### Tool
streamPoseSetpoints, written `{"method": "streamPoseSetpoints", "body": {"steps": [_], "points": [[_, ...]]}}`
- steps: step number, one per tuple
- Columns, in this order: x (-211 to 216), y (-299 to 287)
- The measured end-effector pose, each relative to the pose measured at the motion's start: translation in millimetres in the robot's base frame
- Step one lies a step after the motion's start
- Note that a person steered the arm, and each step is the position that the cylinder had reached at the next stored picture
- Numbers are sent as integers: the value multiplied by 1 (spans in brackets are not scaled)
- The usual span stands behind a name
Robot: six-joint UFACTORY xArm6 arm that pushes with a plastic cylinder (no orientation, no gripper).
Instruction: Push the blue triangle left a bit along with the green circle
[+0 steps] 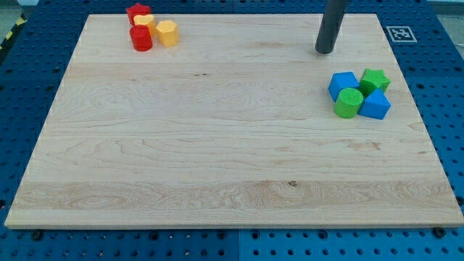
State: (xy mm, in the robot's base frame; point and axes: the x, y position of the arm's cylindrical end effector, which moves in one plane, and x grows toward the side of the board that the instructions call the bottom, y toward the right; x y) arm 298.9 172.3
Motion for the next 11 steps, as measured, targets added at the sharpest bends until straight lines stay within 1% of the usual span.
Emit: {"method": "streamPoseSetpoints", "body": {"steps": [1, 2, 3, 4, 5, 6, 7, 8, 9, 10, 11], "points": [[1, 49], [31, 110], [90, 144], [118, 150], [129, 142], [155, 96], [152, 74], [135, 74], [127, 73], [127, 71], [127, 50]]}}
